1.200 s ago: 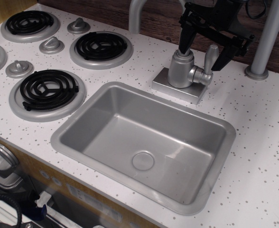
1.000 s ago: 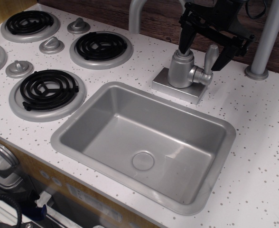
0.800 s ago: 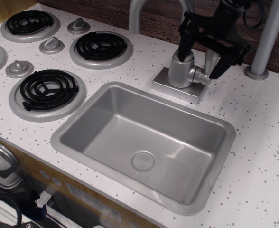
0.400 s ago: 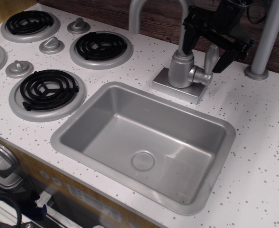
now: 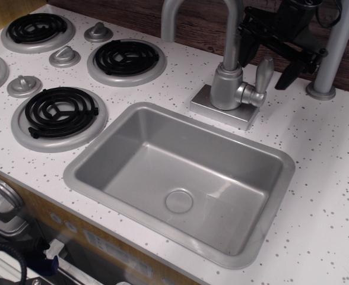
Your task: Lever vertical to front
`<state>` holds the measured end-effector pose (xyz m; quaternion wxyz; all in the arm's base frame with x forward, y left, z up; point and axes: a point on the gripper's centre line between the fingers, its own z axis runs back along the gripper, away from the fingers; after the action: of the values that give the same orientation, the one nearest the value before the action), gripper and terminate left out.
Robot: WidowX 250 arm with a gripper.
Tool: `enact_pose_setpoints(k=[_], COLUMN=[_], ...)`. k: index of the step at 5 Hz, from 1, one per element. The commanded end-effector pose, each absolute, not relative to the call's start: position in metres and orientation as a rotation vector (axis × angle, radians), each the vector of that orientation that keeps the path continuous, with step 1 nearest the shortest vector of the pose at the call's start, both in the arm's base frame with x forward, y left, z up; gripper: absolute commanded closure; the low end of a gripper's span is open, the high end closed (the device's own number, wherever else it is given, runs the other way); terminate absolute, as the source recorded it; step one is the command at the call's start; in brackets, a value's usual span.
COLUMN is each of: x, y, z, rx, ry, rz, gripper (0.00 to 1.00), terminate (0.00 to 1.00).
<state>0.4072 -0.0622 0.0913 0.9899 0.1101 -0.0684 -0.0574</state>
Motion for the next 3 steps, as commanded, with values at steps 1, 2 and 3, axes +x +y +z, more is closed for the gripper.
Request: enact_pose_setpoints(k=[1, 2, 3], x=[0.4216, 0.4249, 0.4233], y=[-0.0581, -0.0565, -0.0576], z=[0.1087, 0.1084, 0.1097], rx=[0.209, 0.221, 0.233], ry=[-0.192, -0.197, -0.193], rz=[-0.120, -0.122, -0.115], gripper=[0.00, 1.00, 1.00], terminate=[0.00, 0.00, 0.00])
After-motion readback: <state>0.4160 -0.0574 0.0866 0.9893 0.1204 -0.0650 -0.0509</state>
